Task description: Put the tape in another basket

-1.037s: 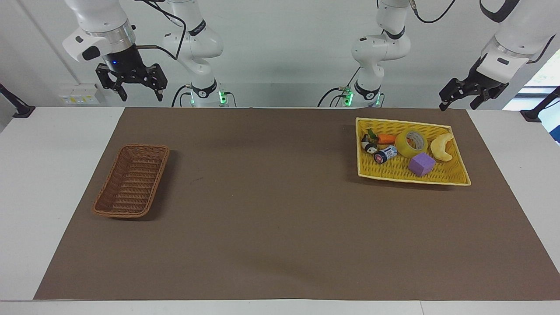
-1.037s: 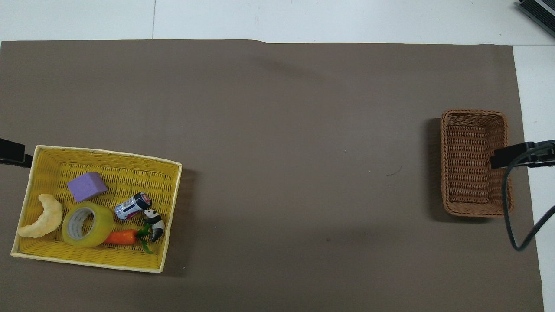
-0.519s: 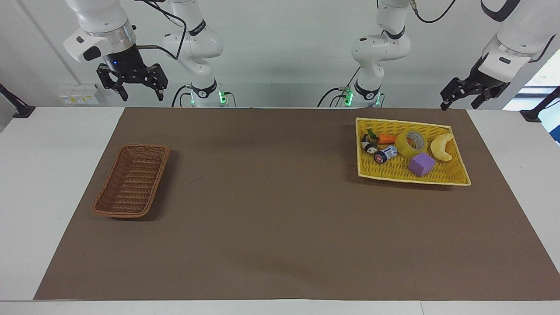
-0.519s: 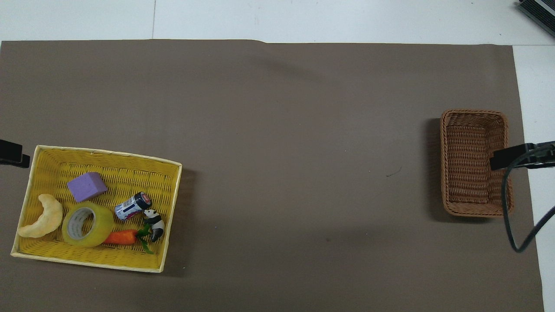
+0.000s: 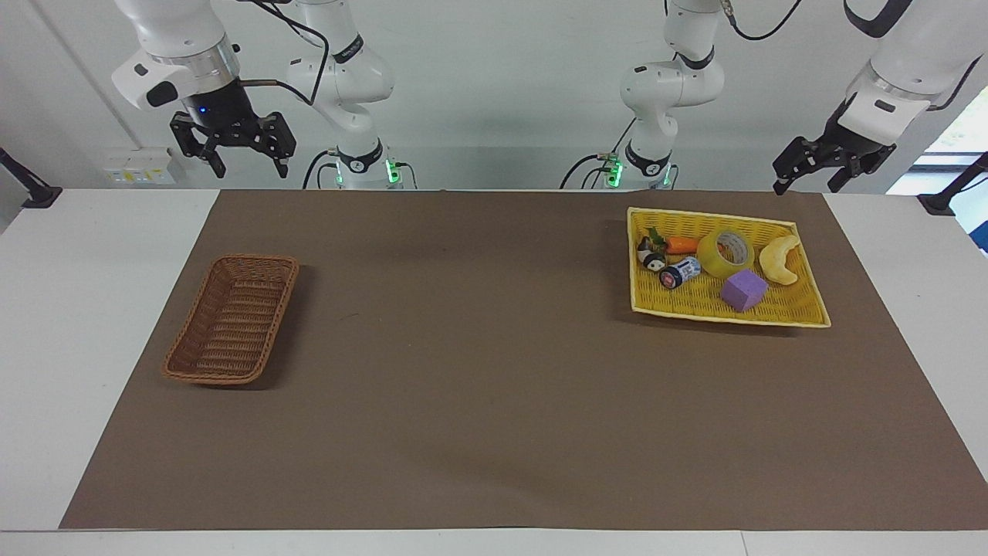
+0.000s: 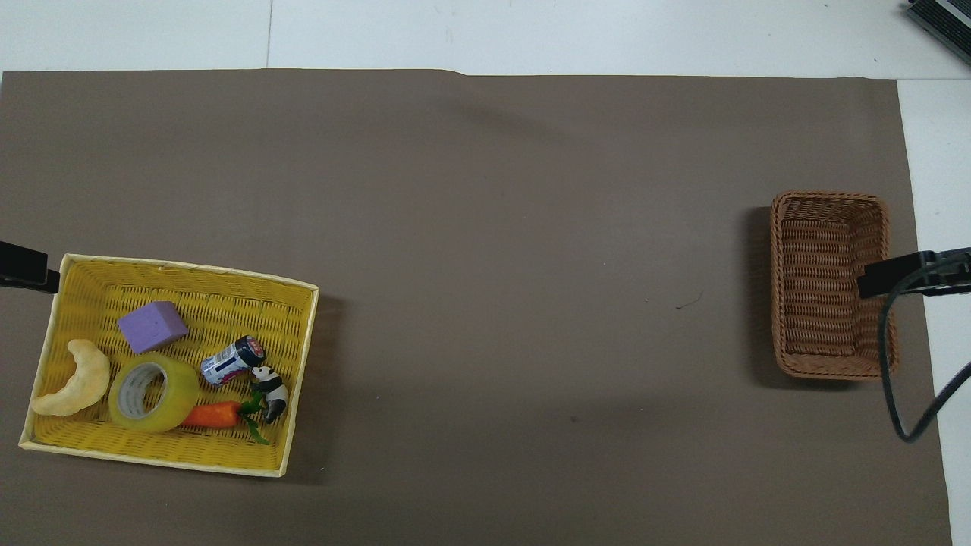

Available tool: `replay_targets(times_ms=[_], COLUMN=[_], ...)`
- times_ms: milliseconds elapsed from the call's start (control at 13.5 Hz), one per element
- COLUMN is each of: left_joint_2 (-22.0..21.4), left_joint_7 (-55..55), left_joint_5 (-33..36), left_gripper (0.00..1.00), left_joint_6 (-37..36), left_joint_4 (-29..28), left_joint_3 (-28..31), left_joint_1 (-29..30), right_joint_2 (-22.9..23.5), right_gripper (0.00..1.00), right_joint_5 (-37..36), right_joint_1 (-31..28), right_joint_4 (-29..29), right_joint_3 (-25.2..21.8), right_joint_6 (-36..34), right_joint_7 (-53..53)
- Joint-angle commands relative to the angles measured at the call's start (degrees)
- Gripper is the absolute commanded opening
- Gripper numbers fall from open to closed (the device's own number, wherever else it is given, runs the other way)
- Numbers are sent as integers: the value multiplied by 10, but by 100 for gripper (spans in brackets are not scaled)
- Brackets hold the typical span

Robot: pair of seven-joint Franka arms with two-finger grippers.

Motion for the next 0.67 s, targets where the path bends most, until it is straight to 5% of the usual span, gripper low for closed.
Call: replay_targets(times_ms=[0,593], left_joint_2=[-4,-14], left_joint_7=[-7,-1], left_joint_5=[3,3], left_gripper=[100,100], left_joint_6=[1,9], left_joint_4=[0,-18], left_joint_3=[4,5], left_joint_1=[-4,2], right_joint_2=[-16,-16], right_gripper=[100,100], right_joint_5=[12,11], right_joint_1=[-8,-8], right_joint_4=[-19,-19], right_joint_3=[2,1], right_joint_6=[6,6], right_joint_7=[-14,-16])
